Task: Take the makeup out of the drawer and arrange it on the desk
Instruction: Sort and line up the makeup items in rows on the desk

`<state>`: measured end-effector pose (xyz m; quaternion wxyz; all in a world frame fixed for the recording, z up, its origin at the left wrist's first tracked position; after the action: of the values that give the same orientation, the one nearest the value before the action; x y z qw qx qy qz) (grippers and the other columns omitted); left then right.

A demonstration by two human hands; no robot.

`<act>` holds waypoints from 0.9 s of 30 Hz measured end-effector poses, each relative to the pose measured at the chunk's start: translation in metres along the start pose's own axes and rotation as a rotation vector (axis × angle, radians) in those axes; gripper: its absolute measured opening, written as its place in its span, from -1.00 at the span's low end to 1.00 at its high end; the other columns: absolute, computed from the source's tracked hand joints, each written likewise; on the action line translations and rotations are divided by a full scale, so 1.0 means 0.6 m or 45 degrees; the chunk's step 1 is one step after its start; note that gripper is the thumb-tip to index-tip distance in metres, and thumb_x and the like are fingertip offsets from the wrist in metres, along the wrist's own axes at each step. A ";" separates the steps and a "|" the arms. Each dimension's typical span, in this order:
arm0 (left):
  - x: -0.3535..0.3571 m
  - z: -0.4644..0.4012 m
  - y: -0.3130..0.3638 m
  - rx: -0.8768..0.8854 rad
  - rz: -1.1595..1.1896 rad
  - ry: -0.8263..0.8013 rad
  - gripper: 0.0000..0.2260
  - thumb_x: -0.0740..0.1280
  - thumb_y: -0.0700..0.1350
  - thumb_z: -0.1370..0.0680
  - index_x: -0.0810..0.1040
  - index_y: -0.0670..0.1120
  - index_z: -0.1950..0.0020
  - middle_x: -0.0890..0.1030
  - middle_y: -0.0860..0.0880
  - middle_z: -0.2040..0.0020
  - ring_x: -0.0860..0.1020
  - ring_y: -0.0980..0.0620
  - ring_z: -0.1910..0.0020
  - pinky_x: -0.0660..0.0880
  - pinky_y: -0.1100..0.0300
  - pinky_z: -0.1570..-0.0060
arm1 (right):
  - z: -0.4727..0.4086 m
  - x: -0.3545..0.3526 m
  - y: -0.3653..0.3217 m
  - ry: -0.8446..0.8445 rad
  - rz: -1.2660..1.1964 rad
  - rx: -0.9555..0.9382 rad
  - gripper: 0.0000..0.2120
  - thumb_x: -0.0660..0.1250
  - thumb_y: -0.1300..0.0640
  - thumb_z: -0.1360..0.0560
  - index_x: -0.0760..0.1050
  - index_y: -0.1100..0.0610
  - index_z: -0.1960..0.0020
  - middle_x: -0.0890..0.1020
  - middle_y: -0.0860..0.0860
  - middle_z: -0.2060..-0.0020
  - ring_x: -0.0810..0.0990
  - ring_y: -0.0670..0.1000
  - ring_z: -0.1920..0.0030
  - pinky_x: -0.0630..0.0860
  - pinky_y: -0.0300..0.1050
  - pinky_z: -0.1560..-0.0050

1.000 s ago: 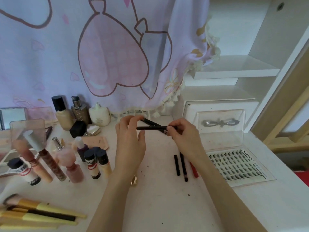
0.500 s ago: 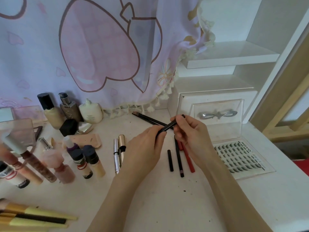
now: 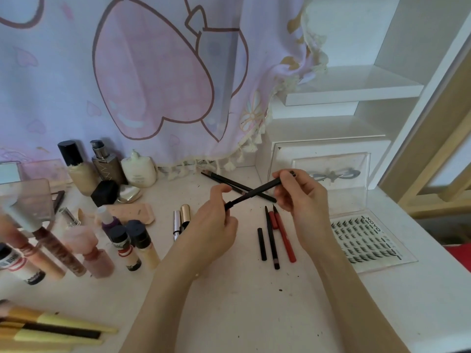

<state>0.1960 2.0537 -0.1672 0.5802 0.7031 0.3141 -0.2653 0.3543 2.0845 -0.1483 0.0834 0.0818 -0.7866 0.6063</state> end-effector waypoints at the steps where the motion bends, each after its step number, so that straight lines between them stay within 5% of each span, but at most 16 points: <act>1: 0.000 -0.003 -0.005 -0.058 -0.004 -0.018 -0.60 0.09 -0.26 -0.56 0.15 -0.01 -0.37 0.42 0.12 0.19 0.39 0.25 0.30 0.29 0.63 0.27 | -0.001 -0.008 -0.008 0.059 0.004 -0.049 -0.83 0.23 0.26 -0.54 0.57 0.15 0.16 0.51 -0.06 0.49 0.42 -0.14 0.47 0.35 -0.37 0.43; 5: 0.009 -0.008 -0.018 -0.215 -0.005 -0.047 -0.50 0.09 -0.36 -0.55 0.10 -0.01 -0.42 0.46 0.08 0.03 0.34 0.21 0.28 0.33 0.38 0.47 | 0.013 -0.018 -0.043 0.167 0.308 -0.296 -0.85 0.28 0.25 -0.52 0.56 0.04 0.12 0.58 -0.11 0.38 0.53 -0.14 0.36 0.45 -0.35 0.29; 9: -0.016 0.005 -0.017 -0.257 -0.027 0.197 -0.86 0.18 -0.14 -0.59 0.36 -0.09 -0.14 0.62 -0.03 0.06 0.47 0.10 0.26 0.46 0.19 0.32 | 0.065 0.015 -0.061 -0.139 1.025 -0.736 -0.87 0.34 0.24 -0.48 0.60 0.15 -0.01 0.59 -0.06 0.24 0.53 -0.16 0.28 0.48 -0.38 0.18; 13: -0.016 0.011 -0.010 -0.293 -0.180 0.201 -0.84 0.21 -0.05 -0.57 0.41 -0.14 0.06 0.53 -0.04 0.24 0.44 0.07 0.33 0.37 0.20 0.41 | 0.124 0.038 -0.031 -0.443 1.428 -1.028 -0.82 0.43 0.26 -0.39 0.62 0.24 0.01 0.62 0.07 0.23 0.59 0.02 0.27 0.55 -0.16 0.25; 18: -0.002 0.014 -0.016 -0.322 -0.391 0.129 -0.76 0.19 -0.02 -0.56 0.46 -0.17 0.15 0.45 -0.02 0.32 0.29 0.08 0.30 0.37 0.23 0.18 | 0.139 0.042 -0.005 -0.616 1.499 -1.010 -0.72 0.52 0.23 -0.32 0.63 0.23 -0.02 0.60 0.09 0.20 0.57 0.09 0.21 0.54 -0.12 0.19; 21: 0.004 0.015 -0.014 -0.324 -0.392 0.096 -0.73 0.20 0.00 -0.56 0.45 -0.16 0.23 0.41 0.00 0.37 0.21 0.17 0.40 0.12 0.33 0.45 | 0.135 0.040 0.004 -0.675 1.518 -0.956 -0.70 0.52 0.22 -0.31 0.63 0.23 -0.02 0.61 0.10 0.13 0.59 0.11 0.15 0.56 -0.06 0.13; 27: 0.007 0.016 -0.012 -0.314 -0.361 0.098 -0.76 0.21 0.02 -0.57 0.49 -0.15 0.06 0.56 -0.05 0.10 0.31 0.07 0.21 0.07 0.26 0.29 | 0.135 0.036 0.016 -0.736 1.549 -0.869 -0.73 0.47 0.16 -0.34 0.63 0.22 -0.02 0.63 0.08 0.09 0.61 0.10 0.09 0.57 0.02 0.15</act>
<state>0.1931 2.0459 -0.1767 0.6063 0.5850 0.4621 -0.2769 0.3285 2.0082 -0.1728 -0.4550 -0.2414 -0.8278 0.2225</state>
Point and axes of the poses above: each hand's wrist, its own z-axis away from the middle knuckle, its own x-axis out of the palm, y = z × x, the point moved 7 cm from there along -z, towards the middle knuckle
